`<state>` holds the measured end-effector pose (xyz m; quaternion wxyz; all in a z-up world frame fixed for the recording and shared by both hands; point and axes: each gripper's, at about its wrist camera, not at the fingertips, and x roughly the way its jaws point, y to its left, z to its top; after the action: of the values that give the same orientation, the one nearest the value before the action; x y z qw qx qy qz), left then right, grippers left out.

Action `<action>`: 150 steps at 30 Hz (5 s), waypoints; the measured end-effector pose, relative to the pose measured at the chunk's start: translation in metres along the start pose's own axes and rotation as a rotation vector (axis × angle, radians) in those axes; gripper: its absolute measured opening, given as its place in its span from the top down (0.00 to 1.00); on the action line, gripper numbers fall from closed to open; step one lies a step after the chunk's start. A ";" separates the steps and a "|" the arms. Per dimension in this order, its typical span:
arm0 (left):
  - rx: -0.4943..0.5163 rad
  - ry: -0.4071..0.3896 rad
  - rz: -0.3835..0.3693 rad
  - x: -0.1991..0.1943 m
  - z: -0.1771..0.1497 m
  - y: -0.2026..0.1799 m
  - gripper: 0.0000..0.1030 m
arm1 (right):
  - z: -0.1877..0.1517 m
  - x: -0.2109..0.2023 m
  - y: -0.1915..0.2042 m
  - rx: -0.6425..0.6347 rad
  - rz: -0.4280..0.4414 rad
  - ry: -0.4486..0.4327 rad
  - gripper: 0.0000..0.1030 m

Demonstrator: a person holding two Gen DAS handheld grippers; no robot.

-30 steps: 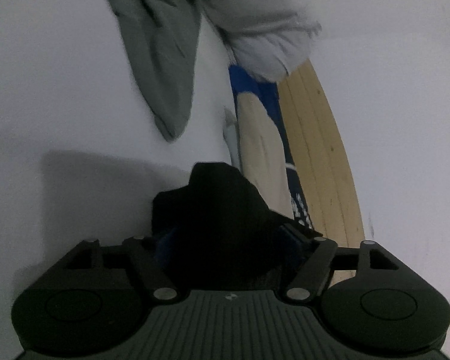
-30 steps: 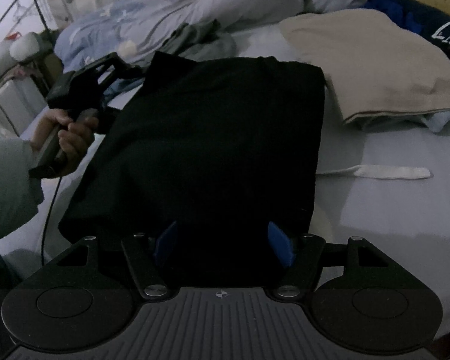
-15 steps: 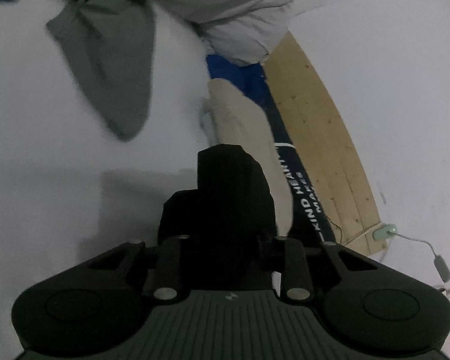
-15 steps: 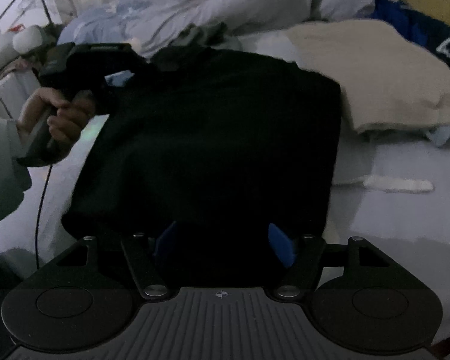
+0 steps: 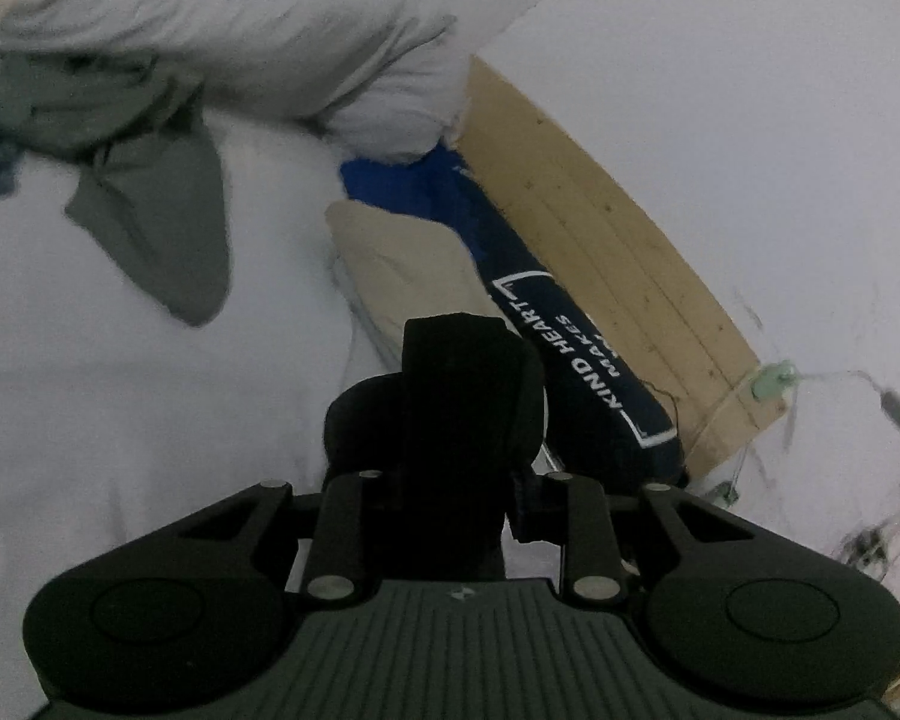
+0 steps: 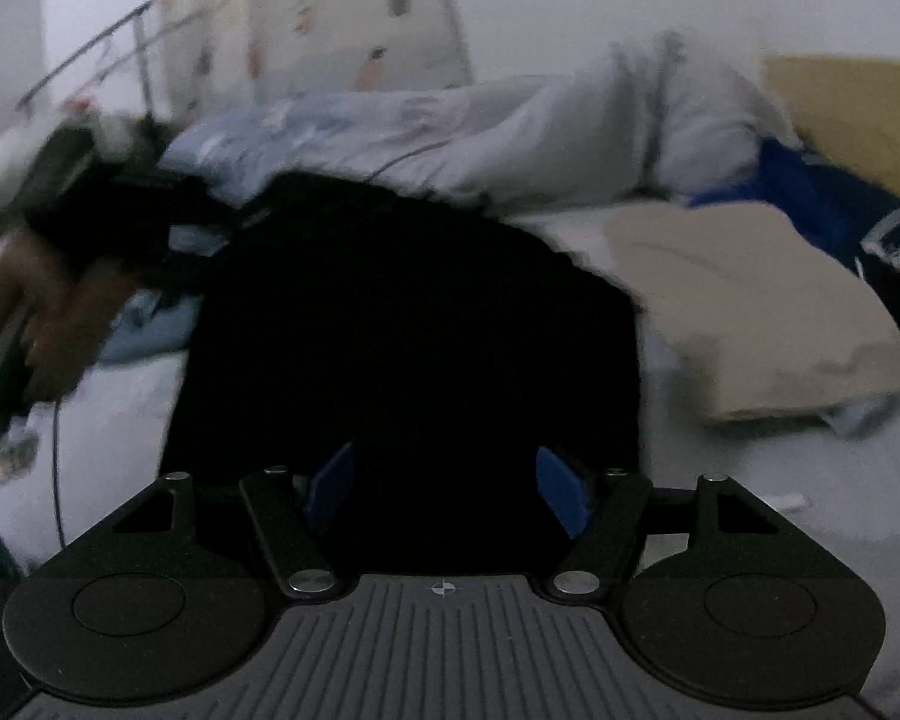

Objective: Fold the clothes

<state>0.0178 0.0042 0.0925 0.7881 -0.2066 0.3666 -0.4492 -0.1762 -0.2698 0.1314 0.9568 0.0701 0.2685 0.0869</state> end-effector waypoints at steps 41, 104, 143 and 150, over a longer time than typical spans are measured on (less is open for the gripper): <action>0.923 -0.007 -0.038 0.009 -0.160 -0.221 0.74 | 0.066 -0.012 -0.027 0.233 -0.139 0.679 0.41; 0.054 -0.229 0.112 -0.043 -0.015 -0.048 0.00 | 0.160 0.196 -0.263 0.822 -0.352 -0.421 0.81; 0.051 -0.148 0.161 -0.030 -0.034 -0.064 0.00 | 0.159 0.209 -0.211 0.103 -0.529 0.014 0.52; 0.045 -0.084 0.144 -0.027 -0.042 -0.065 0.00 | 0.152 0.228 -0.200 0.010 -0.588 0.137 0.52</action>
<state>-0.0589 -0.0055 0.1188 0.8376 -0.1803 0.3370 -0.3904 0.1209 -0.4319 0.1092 0.9203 -0.0119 0.3416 -0.1905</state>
